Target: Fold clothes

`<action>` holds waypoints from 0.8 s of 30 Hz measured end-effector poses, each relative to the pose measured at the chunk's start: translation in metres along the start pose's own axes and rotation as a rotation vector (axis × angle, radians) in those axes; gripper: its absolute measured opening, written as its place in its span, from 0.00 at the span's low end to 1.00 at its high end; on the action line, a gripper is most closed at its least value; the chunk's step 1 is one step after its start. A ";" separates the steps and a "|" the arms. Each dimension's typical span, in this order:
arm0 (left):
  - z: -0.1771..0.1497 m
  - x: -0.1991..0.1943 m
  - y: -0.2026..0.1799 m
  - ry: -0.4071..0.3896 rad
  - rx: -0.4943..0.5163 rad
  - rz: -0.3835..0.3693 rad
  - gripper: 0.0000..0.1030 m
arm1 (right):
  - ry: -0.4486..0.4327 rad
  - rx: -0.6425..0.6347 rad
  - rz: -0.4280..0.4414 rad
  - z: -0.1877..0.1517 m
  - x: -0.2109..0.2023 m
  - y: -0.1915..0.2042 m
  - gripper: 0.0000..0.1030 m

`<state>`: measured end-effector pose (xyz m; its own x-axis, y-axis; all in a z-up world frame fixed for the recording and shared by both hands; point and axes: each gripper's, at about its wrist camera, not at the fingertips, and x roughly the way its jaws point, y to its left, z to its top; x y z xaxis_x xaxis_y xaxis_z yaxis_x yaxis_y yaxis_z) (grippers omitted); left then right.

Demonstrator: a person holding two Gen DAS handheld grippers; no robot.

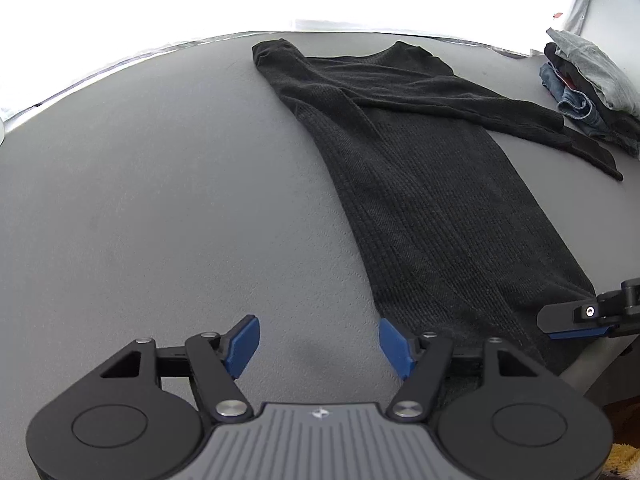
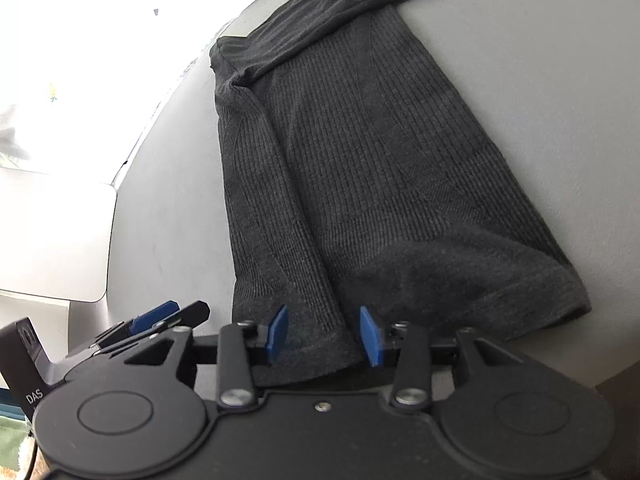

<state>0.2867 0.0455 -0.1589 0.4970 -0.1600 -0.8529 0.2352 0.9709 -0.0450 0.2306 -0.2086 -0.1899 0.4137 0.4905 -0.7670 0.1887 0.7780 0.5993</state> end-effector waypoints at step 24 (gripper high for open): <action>0.151 0.077 -0.029 -0.141 -0.080 0.076 0.90 | -0.487 0.113 -0.325 0.258 -0.044 -0.118 0.86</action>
<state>0.4446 -0.0216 -0.1445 0.6246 -0.1037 -0.7741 0.1281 0.9913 -0.0295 0.4204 -0.4231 -0.1679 0.6749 -0.0230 -0.7376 0.4563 0.7985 0.3926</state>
